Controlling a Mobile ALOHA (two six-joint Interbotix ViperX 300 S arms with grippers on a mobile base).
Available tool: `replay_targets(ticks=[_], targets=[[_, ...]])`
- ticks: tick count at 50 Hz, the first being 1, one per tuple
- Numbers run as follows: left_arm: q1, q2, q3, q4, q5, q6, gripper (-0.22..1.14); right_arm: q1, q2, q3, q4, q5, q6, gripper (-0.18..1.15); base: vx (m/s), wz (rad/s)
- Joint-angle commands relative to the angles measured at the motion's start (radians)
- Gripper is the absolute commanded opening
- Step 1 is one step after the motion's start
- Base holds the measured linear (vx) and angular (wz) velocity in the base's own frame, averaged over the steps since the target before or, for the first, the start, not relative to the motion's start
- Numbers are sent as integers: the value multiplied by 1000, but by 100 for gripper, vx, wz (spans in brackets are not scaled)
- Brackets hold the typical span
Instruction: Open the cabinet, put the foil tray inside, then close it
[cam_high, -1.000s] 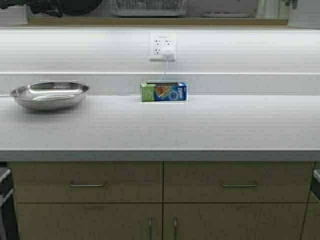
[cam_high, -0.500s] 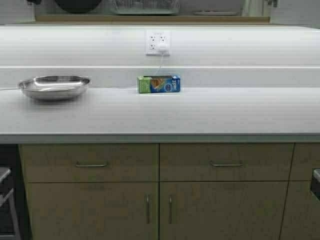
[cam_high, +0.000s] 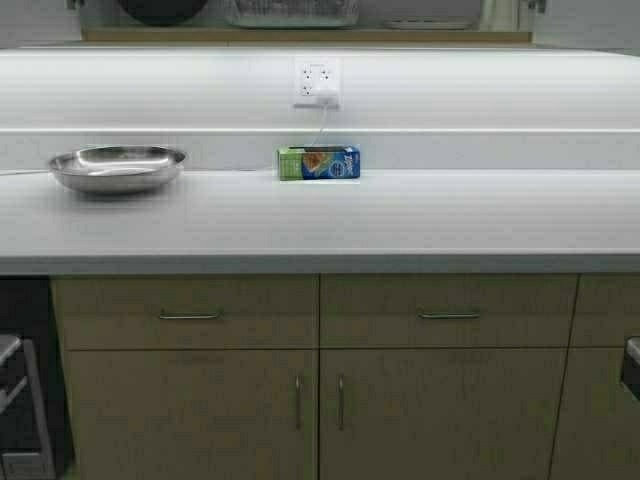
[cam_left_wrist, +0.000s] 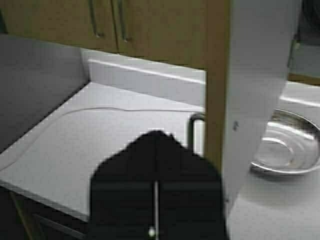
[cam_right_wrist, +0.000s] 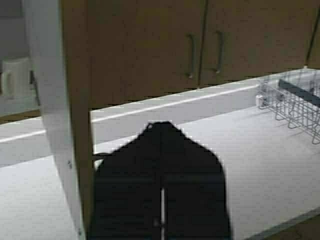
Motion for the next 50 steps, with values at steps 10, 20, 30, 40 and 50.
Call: replay_targets(ticks=[10, 20, 30, 40, 50], targets=[[48, 272, -301, -15, -92, -6, 4, -23, 199, -190, -2, 0, -3, 7, -2, 0], [26, 399, -383, -37, -150, -23, 4, -9, 291, -244, -2, -3, -2, 7, 1, 0], [-63, 410, -370, -35, -173, -21, 4, 61, 324, -253, -3, -8, -3, 7, 2, 0], [-178, 353, -316, -34, -178, -21, 4, 156, 318, -256, -26, -11, -5, 7, 2, 1], [-270, 207, -150, -32, -230, -12, 4, 267, 276, -256, -63, -12, -5, 7, 0, 1]])
